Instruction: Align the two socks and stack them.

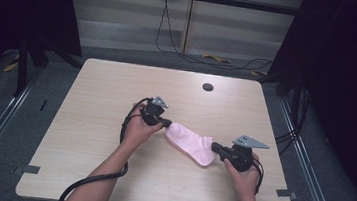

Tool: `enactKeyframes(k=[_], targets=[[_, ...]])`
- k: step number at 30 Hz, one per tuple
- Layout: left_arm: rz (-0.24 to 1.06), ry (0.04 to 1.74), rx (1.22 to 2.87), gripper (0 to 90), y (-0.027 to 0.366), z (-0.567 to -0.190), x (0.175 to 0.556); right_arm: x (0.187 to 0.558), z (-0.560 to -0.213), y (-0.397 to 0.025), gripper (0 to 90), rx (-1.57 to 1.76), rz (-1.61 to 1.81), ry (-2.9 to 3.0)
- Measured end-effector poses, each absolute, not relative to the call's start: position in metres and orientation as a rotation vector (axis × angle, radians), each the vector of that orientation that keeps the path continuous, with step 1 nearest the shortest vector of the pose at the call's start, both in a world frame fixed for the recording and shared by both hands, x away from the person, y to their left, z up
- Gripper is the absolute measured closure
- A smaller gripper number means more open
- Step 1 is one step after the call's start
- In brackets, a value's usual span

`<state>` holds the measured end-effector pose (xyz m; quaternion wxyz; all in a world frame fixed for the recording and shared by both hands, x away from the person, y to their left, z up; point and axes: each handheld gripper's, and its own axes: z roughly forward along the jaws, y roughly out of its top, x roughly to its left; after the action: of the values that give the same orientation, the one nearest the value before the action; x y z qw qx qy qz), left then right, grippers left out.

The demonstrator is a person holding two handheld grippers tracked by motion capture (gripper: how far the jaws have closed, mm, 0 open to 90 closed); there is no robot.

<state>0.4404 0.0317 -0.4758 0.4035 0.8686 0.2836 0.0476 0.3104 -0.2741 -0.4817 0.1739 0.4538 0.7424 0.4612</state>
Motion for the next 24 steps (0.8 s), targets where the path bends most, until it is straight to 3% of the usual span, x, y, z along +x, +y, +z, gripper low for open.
enactKeyframes(k=[24], targets=[[0.152, 0.728, 2.245, 90.0, 0.033, -0.486, 0.440, 0.316, -0.498, -0.272, 88.2, 1.314, 1.264, 2.148]])
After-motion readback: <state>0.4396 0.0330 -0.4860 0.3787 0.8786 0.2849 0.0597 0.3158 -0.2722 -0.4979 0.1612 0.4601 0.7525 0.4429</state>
